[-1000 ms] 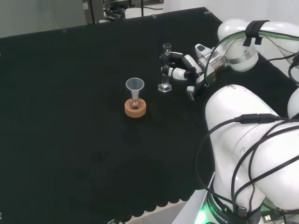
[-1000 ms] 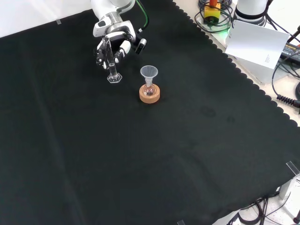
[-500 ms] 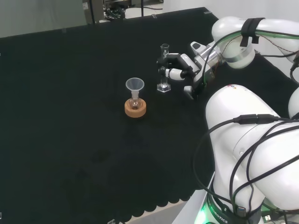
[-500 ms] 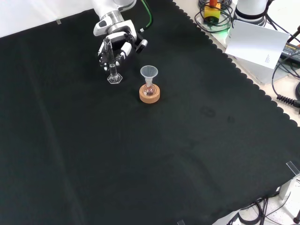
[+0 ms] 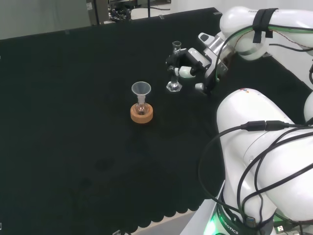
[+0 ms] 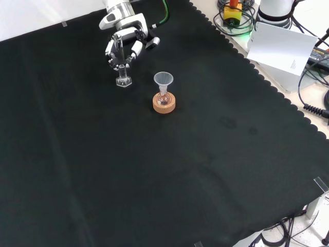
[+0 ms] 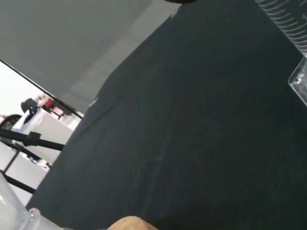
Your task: Pick up the graduated cylinder.
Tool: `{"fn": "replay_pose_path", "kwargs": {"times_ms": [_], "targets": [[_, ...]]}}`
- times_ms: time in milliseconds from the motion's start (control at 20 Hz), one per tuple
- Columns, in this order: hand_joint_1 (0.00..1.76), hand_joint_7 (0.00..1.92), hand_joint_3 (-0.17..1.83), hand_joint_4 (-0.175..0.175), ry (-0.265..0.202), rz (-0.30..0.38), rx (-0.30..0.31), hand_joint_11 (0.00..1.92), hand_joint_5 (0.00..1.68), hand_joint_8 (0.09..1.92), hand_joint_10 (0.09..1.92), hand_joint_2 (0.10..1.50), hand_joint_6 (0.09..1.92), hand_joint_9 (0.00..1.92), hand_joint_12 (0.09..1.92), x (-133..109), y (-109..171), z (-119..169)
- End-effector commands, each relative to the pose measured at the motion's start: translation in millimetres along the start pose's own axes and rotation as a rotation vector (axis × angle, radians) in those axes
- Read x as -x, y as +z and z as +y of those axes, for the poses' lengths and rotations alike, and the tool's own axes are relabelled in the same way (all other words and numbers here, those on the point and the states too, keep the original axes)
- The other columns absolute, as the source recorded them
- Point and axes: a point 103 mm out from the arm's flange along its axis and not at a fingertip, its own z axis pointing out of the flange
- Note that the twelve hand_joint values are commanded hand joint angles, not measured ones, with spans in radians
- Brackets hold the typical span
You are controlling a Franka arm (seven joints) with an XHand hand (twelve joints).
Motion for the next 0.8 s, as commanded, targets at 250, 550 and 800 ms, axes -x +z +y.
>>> {"fn": "replay_pose_path", "kwargs": {"times_ms": [250,550,800], "targets": [[1.49,0.72,0.00,-0.139,-0.032,-0.175,-0.107,1.01,0.99,1.32,1.01,1.12,0.83,1.06,0.88,-14.8,-25.6,1.6],[1.49,0.73,0.00,-0.142,-0.006,-0.241,-0.168,1.01,0.99,1.31,1.00,1.12,0.83,1.07,0.87,-22.3,-37.6,1.4],[1.49,0.73,0.00,-0.141,0.032,-0.304,-0.217,1.01,0.99,1.30,1.00,1.12,0.83,1.07,0.87,-33.2,-47.1,-4.9]]}}
